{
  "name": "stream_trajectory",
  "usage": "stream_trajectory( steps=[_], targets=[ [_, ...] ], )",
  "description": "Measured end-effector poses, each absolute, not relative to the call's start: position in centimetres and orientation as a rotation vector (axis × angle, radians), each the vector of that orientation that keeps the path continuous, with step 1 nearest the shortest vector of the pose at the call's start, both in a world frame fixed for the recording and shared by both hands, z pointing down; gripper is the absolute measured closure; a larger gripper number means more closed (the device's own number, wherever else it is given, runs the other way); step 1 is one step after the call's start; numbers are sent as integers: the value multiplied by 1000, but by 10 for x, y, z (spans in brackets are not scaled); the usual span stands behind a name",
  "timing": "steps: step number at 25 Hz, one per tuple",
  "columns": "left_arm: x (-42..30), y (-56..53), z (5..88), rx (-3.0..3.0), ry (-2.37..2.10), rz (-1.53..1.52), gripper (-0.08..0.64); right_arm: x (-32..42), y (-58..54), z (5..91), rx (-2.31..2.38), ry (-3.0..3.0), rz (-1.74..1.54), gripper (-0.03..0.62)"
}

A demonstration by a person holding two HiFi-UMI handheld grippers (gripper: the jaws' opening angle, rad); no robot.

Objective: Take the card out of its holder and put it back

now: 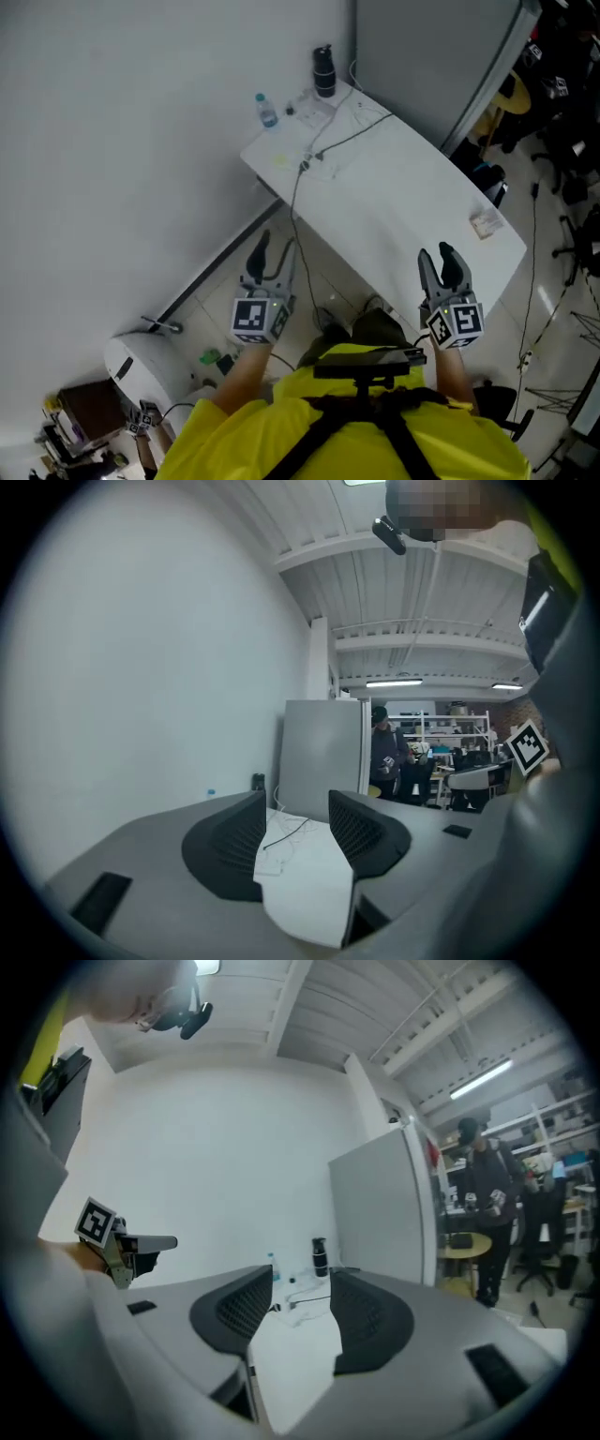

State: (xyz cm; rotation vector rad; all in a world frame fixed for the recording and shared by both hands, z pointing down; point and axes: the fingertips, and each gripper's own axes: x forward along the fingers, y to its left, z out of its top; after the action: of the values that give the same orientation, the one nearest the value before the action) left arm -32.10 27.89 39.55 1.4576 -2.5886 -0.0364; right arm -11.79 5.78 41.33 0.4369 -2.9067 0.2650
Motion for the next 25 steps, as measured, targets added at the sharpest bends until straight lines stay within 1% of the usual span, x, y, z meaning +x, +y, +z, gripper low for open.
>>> stream_trajectory(
  steps=[6, 11, 14, 15, 16, 19, 22, 24, 25],
  targets=[
    [-308, 165, 398, 1690, -2443, -24, 350, -49, -39, 425, 902, -2813, 367, 393],
    [-258, 66, 415, 1944, -2257, 30, 350, -2, -90, 434, 1033, -2808, 395, 393],
    [-214, 5, 424, 2176, -2011, 34, 345, 31, -117, 458, 1131, -2748, 427, 393],
    [-198, -14, 425, 2243, -1923, 47, 322, 38, -123, 462, 1131, -2740, 416, 393],
    [-184, -31, 427, 2294, -1852, 76, 316, 45, -126, 465, 1113, -2739, 401, 393],
    [-158, -72, 447, 2361, -1747, 149, 316, 68, -142, 484, 1065, -2731, 382, 394],
    [-137, -104, 473, 2374, -1643, 160, 316, 89, -173, 516, 959, -2755, 375, 394],
    [-118, -118, 491, 2401, -1567, 185, 339, 96, -193, 541, 808, -2789, 395, 400],
    [-108, -124, 502, 2418, -1526, 202, 339, 100, -206, 554, 764, -2796, 413, 400]
  ],
)
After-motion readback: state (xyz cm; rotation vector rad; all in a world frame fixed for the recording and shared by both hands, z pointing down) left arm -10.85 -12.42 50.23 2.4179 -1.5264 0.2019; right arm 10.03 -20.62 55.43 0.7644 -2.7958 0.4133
